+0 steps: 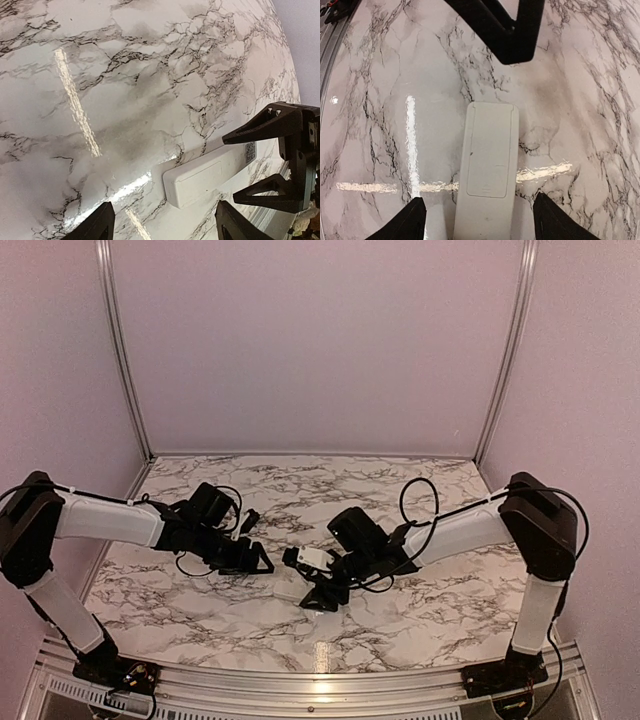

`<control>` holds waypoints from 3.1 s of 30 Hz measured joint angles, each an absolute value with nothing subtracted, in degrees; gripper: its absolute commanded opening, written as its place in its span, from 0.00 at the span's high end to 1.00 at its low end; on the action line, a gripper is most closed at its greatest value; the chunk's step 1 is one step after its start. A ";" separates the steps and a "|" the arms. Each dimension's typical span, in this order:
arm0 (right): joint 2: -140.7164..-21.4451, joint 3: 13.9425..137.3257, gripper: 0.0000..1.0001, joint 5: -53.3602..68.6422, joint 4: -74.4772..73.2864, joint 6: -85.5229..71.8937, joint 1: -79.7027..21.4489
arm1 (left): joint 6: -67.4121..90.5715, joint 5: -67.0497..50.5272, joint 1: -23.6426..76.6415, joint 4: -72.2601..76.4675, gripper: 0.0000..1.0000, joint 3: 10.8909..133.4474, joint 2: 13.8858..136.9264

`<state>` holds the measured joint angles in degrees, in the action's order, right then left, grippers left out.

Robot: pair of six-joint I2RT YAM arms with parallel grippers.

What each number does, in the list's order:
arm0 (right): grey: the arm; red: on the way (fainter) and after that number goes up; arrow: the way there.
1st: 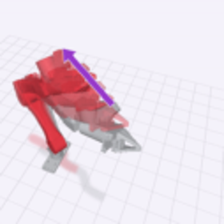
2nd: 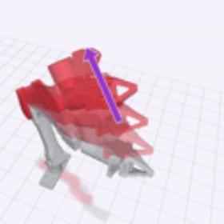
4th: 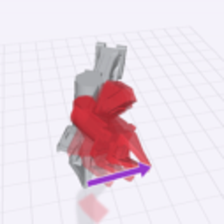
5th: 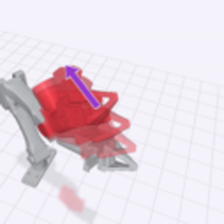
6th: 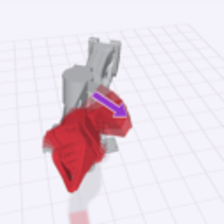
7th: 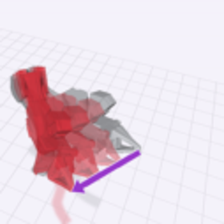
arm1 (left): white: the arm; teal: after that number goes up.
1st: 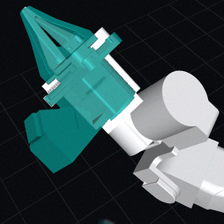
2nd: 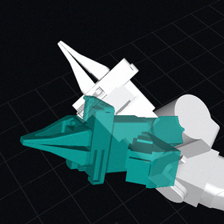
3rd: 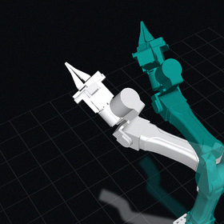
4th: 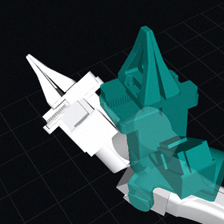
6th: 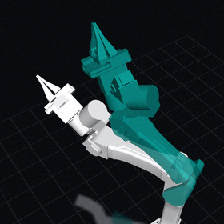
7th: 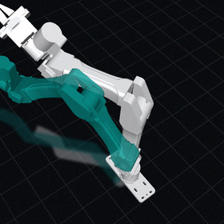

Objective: Load the batteries into the remote control
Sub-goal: Press the battery cover on the remote control, then pick up the remote control from the center of the board.

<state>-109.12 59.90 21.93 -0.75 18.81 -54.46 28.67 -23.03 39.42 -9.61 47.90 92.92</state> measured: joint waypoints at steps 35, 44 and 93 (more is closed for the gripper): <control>-68.53 39.55 0.01 8.64 18.44 -1.63 -44.60 | -22.15 -18.74 51.81 -20.82 0.08 63.26 101.69; -65.93 36.45 0.01 10.37 20.53 -3.22 -43.83 | -27.86 -15.53 53.58 -21.74 0.15 63.51 104.90; -70.50 29.74 0.01 35.18 30.39 -12.47 -27.88 | -29.04 -12.16 56.16 -25.21 0.73 75.22 115.11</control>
